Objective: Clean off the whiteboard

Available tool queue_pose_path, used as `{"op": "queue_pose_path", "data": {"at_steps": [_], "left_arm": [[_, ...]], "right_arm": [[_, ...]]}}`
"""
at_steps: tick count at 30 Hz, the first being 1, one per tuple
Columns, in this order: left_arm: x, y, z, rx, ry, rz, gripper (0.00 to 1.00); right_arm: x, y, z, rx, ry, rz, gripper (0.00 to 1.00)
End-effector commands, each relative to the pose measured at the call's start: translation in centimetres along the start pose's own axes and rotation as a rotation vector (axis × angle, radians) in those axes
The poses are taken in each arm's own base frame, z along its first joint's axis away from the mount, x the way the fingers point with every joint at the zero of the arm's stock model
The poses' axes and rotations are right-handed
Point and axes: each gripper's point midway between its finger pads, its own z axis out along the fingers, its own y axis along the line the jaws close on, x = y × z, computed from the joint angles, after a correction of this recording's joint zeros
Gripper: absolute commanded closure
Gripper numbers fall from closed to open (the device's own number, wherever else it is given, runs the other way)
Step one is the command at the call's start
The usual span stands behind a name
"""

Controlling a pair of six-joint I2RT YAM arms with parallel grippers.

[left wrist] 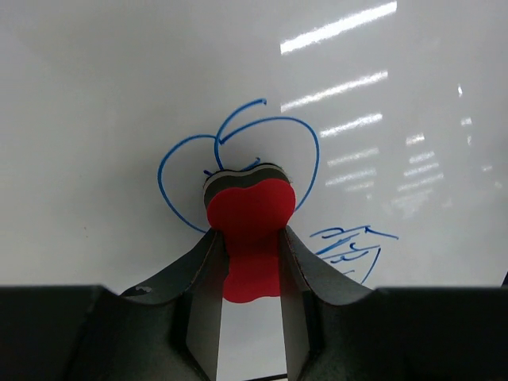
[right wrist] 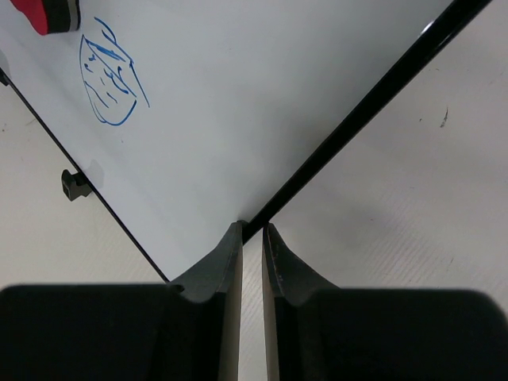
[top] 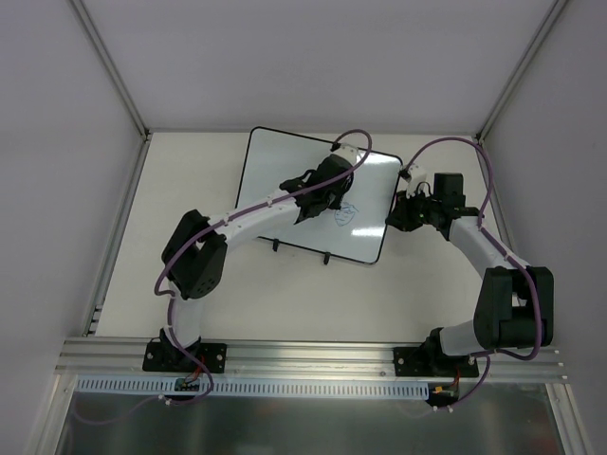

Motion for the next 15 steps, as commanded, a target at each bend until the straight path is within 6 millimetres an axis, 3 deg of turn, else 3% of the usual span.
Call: {"op": "queue_pose_path", "data": {"at_steps": [1, 10, 12, 15], "left_arm": [[-2.9, 2.3, 1.0, -0.06, -0.068, -0.001, 1.0], [-5.1, 8.2, 1.5, -0.147, -0.096, -0.062, 1.0], [-5.4, 9.2, 1.6, -0.157, -0.099, -0.076, 1.0], [-5.9, 9.1, 1.7, -0.138, -0.105, -0.066, 1.0]], "right_arm": [[-0.2, 0.7, -0.2, -0.01, -0.009, -0.051, 0.92], [-0.3, 0.8, -0.2, -0.013, -0.01, -0.059, 0.92], [-0.2, 0.9, -0.1, -0.016, -0.007, -0.058, 0.92], [-0.2, 1.0, 0.0, -0.019, -0.004, -0.059, 0.92]]}}
